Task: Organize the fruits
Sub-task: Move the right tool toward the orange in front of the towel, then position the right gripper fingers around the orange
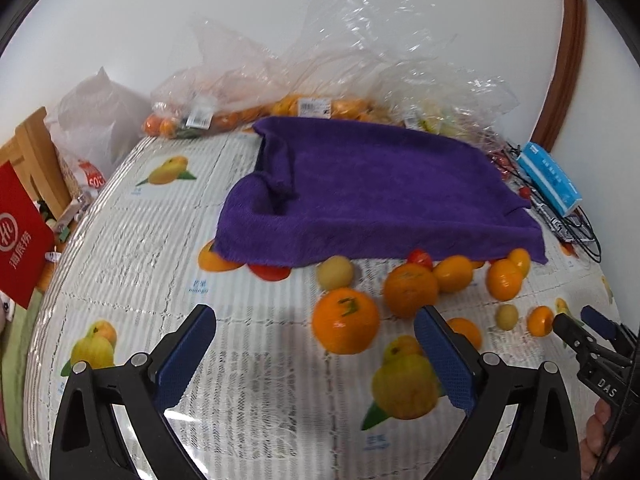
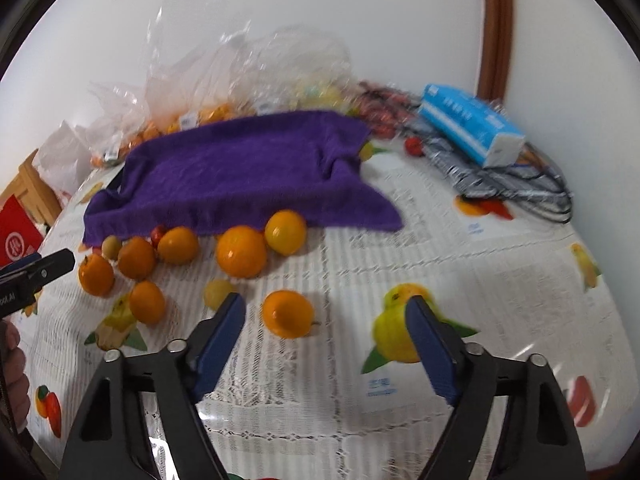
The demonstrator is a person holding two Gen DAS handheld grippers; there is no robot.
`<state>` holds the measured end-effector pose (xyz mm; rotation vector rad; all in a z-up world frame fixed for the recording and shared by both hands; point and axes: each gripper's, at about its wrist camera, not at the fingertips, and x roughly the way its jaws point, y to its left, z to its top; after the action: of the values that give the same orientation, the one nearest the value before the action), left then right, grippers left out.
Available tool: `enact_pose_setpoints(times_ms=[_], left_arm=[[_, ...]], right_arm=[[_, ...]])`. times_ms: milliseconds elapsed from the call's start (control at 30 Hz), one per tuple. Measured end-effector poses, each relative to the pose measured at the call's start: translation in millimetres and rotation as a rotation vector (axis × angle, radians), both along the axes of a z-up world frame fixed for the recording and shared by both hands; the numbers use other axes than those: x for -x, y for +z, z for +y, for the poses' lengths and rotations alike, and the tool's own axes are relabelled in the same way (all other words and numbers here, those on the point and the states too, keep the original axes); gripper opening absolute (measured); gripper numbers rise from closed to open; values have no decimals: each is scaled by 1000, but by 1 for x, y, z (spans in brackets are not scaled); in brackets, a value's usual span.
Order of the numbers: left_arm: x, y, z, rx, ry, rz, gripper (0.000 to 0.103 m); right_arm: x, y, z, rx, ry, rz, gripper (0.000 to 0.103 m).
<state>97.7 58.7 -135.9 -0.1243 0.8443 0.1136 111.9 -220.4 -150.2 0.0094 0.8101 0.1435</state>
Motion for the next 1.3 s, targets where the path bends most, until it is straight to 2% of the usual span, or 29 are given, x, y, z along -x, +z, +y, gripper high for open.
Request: enact_pose_setpoints(times_ms=[67, 133, 233, 300, 500, 767, 933, 1100, 1233, 1300], left_arm=[[0, -5, 3, -8, -2, 12, 98], [1, -9, 6, -6, -17, 17, 97], [3, -15, 8, -3, -34, 26, 97], [4, -18, 10, 8, -48, 29, 97], [-4, -26, 5, 35, -76, 38, 86], [-17, -38, -7, 40, -98, 58, 61], [-15, -41, -18, -41, -103, 39, 60], [-16, -42, -17, -32, -106, 40, 60], [-16, -42, -18, -41, -115, 44, 63], [-15, -41, -17, -18, -120, 35, 63]], right_arm=[[-5, -7, 4, 2, 13, 14, 73], [-11, -16, 9, 8, 21, 40, 62], [-17, -26, 14, -13, 29, 74, 53], [-17, -29, 16, -10, 26, 57, 53], [-16, -31, 20, 11, 28, 42, 50], [-14, -30, 20, 37, 42, 42, 49], [-14, -30, 13, -7, 24, 40, 40], [-15, -30, 12, -29, 14, 39, 40], [-15, -31, 0, -122, 8, 38, 40], [-15, -31, -3, -151, 1, 38, 40]])
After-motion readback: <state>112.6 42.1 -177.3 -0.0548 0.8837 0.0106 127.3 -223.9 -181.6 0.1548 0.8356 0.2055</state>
